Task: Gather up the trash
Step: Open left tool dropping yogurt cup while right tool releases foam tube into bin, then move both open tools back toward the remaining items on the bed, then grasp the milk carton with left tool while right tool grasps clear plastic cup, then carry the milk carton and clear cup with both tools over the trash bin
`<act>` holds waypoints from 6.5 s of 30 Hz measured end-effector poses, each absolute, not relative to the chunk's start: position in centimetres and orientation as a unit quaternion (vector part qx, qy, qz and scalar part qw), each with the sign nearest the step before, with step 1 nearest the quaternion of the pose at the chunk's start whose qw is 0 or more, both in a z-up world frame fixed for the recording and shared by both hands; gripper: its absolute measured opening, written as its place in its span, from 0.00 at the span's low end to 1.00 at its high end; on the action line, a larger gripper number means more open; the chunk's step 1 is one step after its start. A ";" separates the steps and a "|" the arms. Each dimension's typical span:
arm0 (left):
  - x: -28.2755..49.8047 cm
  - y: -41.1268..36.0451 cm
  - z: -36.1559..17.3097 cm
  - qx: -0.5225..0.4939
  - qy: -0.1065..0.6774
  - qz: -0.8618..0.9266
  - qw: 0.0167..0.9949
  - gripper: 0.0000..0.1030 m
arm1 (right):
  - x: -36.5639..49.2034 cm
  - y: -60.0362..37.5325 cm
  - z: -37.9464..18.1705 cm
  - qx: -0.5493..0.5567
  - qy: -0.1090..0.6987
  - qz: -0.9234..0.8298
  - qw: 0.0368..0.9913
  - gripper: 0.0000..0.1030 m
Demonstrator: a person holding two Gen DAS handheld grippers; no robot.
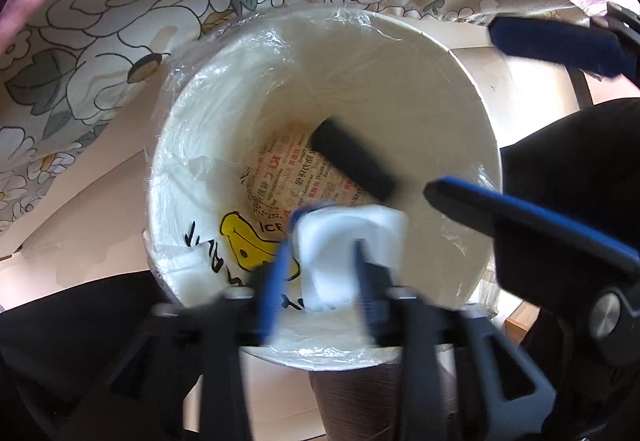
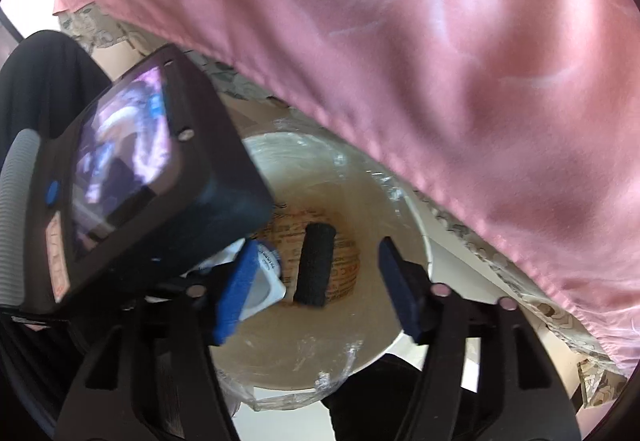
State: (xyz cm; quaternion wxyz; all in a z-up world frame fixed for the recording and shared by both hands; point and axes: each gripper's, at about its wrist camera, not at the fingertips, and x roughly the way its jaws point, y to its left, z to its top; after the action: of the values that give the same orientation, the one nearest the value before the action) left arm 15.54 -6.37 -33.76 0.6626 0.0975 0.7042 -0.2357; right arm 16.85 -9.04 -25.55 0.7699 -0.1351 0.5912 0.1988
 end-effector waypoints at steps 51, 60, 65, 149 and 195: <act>14.1 -7.5 -9.0 0.076 0.433 -0.175 0.881 0.86 | 9.0 -26.3 -5.6 0.039 0.306 0.150 0.939 0.84; 18.5 -10.2 -6.5 0.056 0.429 -0.149 0.889 0.88 | 14.2 -30.6 -4.7 0.040 0.340 0.112 0.933 0.84; 21.3 -11.0 -6.2 0.039 0.436 -0.145 0.887 0.88 | 17.6 -32.4 -4.7 0.022 0.357 0.098 0.929 0.84; 36.4 -12.9 -7.9 0.069 0.460 -0.125 0.876 0.38 | 41.1 -25.5 -8.4 -0.195 0.433 0.359 0.804 0.56; 23.5 -5.7 -2.2 0.074 0.416 -0.123 0.898 0.38 | 21.9 -27.3 -0.1 -0.179 0.366 0.288 0.867 0.56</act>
State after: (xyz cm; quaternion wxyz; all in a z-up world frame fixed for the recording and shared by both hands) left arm 23.46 -5.75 -2.16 0.8978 0.0738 0.4165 -0.1230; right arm 21.90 -27.27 -0.06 0.8667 -0.1789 0.3661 0.2878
